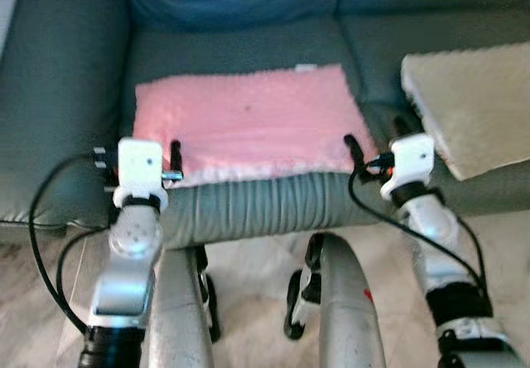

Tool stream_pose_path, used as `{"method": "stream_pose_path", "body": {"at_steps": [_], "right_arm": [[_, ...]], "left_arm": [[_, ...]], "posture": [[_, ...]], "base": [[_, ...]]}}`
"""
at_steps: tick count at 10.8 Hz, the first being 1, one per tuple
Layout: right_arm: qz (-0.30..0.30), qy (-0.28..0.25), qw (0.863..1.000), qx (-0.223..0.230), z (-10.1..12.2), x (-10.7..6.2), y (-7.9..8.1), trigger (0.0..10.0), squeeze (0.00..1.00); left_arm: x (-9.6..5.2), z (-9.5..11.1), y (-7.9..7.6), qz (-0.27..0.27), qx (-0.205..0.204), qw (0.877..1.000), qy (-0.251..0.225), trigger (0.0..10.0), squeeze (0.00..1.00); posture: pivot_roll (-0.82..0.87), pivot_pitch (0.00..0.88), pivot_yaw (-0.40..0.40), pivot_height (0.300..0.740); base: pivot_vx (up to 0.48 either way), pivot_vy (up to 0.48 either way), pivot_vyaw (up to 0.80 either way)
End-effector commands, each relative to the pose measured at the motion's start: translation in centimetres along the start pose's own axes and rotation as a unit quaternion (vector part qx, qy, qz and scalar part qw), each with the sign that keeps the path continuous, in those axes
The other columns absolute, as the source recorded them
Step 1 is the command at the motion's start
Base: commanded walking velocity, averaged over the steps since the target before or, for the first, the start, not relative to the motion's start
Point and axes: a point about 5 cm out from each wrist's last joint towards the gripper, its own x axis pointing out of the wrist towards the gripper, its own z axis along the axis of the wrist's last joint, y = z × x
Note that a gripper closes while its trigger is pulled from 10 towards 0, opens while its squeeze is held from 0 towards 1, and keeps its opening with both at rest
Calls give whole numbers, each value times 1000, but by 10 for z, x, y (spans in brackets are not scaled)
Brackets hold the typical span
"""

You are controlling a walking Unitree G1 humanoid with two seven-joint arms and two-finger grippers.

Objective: Move the pillow to the sofa

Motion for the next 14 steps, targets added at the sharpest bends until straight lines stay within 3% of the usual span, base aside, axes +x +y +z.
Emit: {"method": "stream_pose_path", "body": {"at_steps": [1, 3, 4, 6, 7, 9, 11, 14], "right_arm": [[-2, 6, 1000, 6, -4, -7, 3, 10000, 1000], [-10, 20, 999, 25, -11, -19, 19, 10000, 1000], [-26, 35, 998, 41, -18, -33, 31, 10000, 1000], [-50, 61, 996, 39, -24, -47, 39, 10000, 1000], [-36, 70, 995, 63, -24, -48, 47, 10000, 0], [-26, 47, 997, 57, -12, -37, 48, 10000, 0], [-27, 39, 997, 61, -4, -25, 40, 10000, 0], [-25, 46, 997, 60, -4, -24, 38, 10000, 0]], "left_arm": [[-4, -7, 1, 5, 7, 1000, 8, 10000, 1000], [-6, -9, 2, 7, 8, 1000, 0, 10000, 1000], [-12, -16, 7, 9, 9, 1000, 0, 10000, 1000], [-20, -26, 4, -1, 10, 1000, 0, 10000, 1000], [-23, -32, -5, -14, 7, 1000, 8, 10000, 1000], [-17, -31, -18, -34, -13, 999, 6, 10000, 0], [-7, -26, -24, -33, -21, 999, -6, 10000, 0], [4, -23, -21, -3, -26, 1000, -10, 10000, 0]], "posture": [[6, 166, -25, 598], [4, 125, -27, 598], [5, 101, -31, 598], [6, 68, -34, 598], [-3, 46, -35, 598], [-20, 32, -36, 598], [-36, 27, -45, 638], [-44, 32, -59, 688]], "base": [[0, 0, 0], [0, 0, 0], [0, 0, 0], [0, 0, 0], [0, 0, 0], [0, 0, 0], [0, 0, 0], [0, 0, 0]]}}
